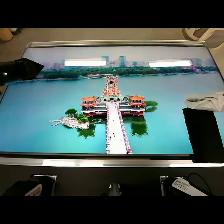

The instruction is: Fold the shirts.

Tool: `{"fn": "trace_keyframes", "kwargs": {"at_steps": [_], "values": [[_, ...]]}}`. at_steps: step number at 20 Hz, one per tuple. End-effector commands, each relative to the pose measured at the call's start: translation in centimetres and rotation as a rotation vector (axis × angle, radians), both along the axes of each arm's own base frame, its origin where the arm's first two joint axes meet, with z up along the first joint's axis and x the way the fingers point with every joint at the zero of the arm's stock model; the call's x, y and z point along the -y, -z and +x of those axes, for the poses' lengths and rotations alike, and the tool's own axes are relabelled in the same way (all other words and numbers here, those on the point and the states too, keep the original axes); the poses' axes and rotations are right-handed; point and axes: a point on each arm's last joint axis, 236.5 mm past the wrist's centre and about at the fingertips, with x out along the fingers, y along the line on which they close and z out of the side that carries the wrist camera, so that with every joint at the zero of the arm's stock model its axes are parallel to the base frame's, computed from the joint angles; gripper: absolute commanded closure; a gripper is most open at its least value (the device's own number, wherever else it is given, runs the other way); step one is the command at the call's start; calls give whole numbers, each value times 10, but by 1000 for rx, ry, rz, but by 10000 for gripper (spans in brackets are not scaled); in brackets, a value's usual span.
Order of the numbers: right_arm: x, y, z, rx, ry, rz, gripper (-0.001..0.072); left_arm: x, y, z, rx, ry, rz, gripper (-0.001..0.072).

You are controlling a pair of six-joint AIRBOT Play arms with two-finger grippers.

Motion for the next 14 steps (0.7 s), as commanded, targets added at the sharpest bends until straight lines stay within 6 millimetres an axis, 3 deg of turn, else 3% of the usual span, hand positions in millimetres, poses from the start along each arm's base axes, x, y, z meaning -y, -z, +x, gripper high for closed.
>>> {"fn": "trace_keyframes", "kwargs": {"at_steps": [1, 5, 8, 10, 13, 14], "values": [[26, 2, -40, -58, 77, 45, 682, 8, 0, -3, 6, 26, 10, 683], [19, 31, -96, -291, 32, 62, 682, 18, 0, -6, 19, 68, 34, 683], [39, 64, -175, -641, 87, -54, 682, 19, 0, -5, 23, 73, 40, 683], [41, 90, -217, -817, 106, -73, 682, 18, -2, -3, 33, 68, 36, 682], [32, 131, -216, -818, 91, -38, 653, 18, -3, -3, 37, 66, 35, 682], [32, 141, -217, -817, 93, -37, 489, 18, -3, -3, 37, 66, 35, 682]]}}
